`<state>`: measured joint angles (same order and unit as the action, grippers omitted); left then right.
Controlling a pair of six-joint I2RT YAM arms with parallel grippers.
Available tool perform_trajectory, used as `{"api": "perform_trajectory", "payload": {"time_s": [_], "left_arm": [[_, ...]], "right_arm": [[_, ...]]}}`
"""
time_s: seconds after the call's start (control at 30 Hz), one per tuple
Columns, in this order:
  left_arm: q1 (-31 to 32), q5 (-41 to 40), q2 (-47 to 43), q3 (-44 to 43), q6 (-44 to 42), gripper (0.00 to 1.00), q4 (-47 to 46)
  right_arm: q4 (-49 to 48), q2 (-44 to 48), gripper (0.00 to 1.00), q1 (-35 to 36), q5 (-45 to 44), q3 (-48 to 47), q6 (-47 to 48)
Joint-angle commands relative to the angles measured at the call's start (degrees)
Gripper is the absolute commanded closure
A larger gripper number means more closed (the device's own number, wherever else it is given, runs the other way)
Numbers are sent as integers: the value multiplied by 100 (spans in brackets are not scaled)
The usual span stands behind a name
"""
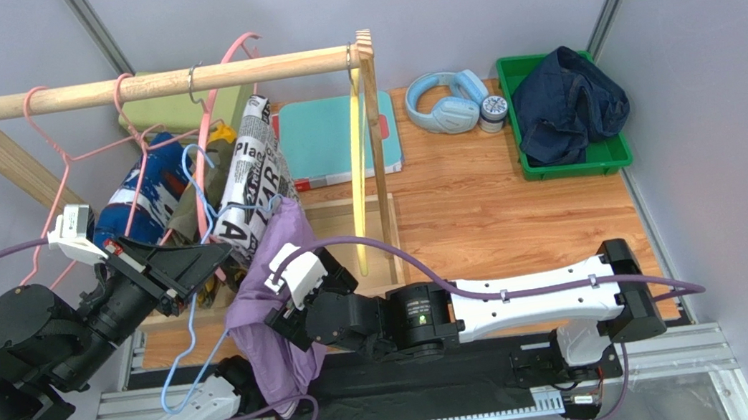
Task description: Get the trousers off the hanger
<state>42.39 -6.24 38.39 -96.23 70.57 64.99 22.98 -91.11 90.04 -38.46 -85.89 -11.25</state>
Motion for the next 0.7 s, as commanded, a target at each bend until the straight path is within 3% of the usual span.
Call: {"api": "perform_trajectory", "payload": {"time_s": [0.0, 0.17, 0.33, 0.37, 0.4, 0.5, 0.67], "left_arm": [[15, 97, 28, -239, -8, 100, -856], [23, 97, 28, -239, -25, 100, -857], [15, 105, -16, -195, 27, 100, -856], [15, 105, -25, -186, 36, 100, -857], [15, 105, -25, -186, 45, 100, -848], [15, 79, -51, -177, 36, 100, -848], [15, 97, -51, -151, 54, 100, -848]], "right_arm": [[-31, -275, 22, -30, 48, -472, -387], [-100, -434, 21, 101, 207, -675, -633], [154, -539, 25, 154, -793, -930, -1178], [328, -618, 27, 154, -986, -1052, -1317], [408, -662, 39, 154, -1336, -1123, -1328], [663, -820, 55, 198, -1971, -1395, -1266], [175, -821, 48, 225, -2184, -1370, -995]]}}
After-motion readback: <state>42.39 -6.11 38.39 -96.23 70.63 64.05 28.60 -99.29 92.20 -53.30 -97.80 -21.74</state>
